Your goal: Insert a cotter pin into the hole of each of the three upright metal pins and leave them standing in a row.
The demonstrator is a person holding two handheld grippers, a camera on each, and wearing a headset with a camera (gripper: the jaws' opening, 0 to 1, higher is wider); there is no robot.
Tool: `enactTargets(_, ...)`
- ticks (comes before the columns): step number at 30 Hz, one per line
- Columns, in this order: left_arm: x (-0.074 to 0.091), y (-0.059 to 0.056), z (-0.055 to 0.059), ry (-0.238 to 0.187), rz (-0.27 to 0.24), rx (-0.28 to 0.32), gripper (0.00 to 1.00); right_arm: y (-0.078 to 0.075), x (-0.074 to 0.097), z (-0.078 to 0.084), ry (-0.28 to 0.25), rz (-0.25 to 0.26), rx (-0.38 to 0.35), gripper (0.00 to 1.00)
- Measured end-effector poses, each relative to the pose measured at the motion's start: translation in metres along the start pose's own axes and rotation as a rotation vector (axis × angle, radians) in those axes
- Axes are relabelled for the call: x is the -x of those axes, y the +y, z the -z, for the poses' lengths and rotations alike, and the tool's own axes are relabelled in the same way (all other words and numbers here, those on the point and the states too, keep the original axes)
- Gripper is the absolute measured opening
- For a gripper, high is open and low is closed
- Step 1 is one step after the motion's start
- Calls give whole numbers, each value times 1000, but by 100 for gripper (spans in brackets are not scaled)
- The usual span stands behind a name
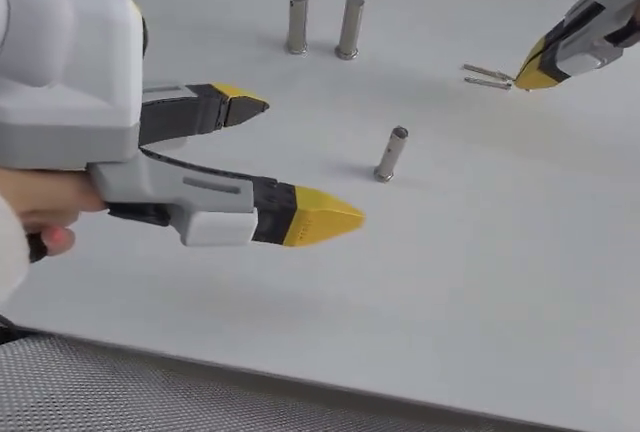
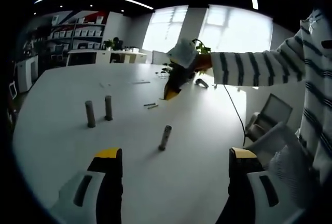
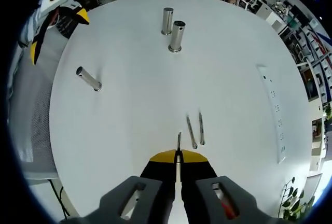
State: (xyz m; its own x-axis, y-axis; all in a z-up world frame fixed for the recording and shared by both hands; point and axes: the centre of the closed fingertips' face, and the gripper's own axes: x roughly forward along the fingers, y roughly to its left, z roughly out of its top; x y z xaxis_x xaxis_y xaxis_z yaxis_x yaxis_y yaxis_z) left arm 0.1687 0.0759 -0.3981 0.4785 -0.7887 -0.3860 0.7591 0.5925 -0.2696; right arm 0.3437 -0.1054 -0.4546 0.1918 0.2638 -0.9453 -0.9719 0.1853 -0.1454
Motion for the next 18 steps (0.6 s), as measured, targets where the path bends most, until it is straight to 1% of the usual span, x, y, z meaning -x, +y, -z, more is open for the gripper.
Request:
enactTargets(1, 0, 0, -1, -2, 1, -4, 83, 2, 5, -1, -27, -2, 4, 0)
enactTargets(3, 1, -1, -4, -6, 2, -8, 81, 4, 12, 2, -36, 12, -12, 0)
enactTargets(6, 2, -2, -7, -18, 7, -4, 79, 7, 23, 3, -56, 41, -11, 0)
enactTargets(7, 3, -4, -11, -28, 12, -7, 77, 9, 25, 4, -65, 48, -13, 0)
enactTargets(8, 3, -5, -13, -37, 13, -14, 76, 12, 29, 2, -86, 58, -25, 0)
enactTargets(10, 2, -5, -14, -38, 12, -14, 76, 19, 35, -2, -140, 73, -64, 0)
enactTargets(13, 1, -5, -16, -36, 14, -16, 76, 27, 42, -3, -171, 104, -62, 0)
enactTargets(14, 1, -5, -17, -36, 16, -16, 75, 32, 45, -6, -197, 105, -61, 0)
enactTargets(15, 0, -6, -17, -38, 19, -12, 74, 34, 46, -8, -207, 105, -60, 0)
enactTargets(16, -1, -7, -19, -46, 27, 1, 72, 41, 48, -14, -246, 97, -51, 0)
enactTargets(17, -2, -6, -21, -52, 33, 18, 70, 44, 49, -15, -254, 99, -47, 0)
enactTargets(18, -4, -8, -24, -69, 47, 58, 67, 48, 50, -18, -268, 106, -42, 0)
